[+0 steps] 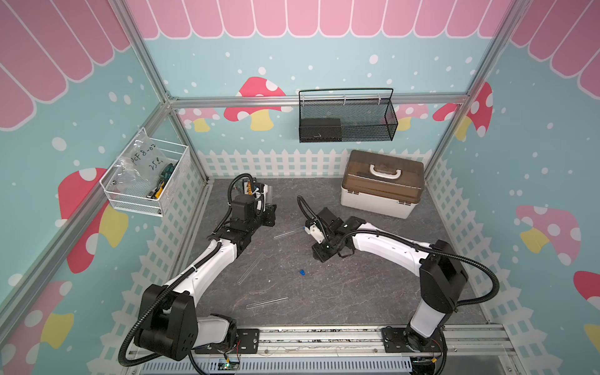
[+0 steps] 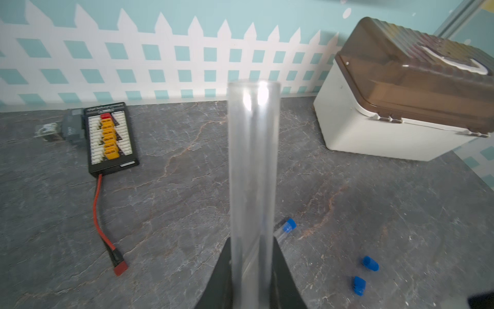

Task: Insert stoppers into test tubes
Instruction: Pick up the stopper from the center of the board.

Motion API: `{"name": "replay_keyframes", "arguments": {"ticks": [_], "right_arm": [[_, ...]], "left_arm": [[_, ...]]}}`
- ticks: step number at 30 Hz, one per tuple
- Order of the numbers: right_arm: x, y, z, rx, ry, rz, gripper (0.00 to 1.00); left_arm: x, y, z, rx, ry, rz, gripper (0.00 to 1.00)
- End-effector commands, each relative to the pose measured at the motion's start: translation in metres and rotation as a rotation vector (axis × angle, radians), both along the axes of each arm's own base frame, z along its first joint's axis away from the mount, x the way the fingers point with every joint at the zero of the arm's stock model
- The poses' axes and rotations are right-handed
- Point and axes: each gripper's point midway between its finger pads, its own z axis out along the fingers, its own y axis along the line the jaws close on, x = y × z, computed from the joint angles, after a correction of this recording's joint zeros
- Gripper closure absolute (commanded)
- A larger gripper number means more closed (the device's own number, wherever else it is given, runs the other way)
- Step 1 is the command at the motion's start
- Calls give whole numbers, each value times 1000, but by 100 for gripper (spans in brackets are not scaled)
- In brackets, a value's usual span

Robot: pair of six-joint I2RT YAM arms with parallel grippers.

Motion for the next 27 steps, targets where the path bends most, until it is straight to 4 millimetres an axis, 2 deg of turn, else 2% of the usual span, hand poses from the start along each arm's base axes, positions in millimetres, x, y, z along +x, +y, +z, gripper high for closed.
{"name": "replay_keyframes", "arguments": {"ticks": [1,6,8,9,14,27], "right_arm": [[-12,16,-19,-26,29,-19,60],[-16,31,-33,-46,37,-27,58],[-18,38,-30,-37,31,-14,58],[-19,41,-45,-62,54,-10,58],[-23,55,-56,-85,81,9,59],[-22,54,-77,-195,104,6,69]], "left_arm": [[4,22,4,-17,-21,119,100],[5,38,9,-28,-54,177,100],[6,40,9,-36,-55,183,100],[6,40,9,-39,-55,183,100],[7,41,10,-61,-53,178,100],[4,42,20,-52,-84,170,100]]}}
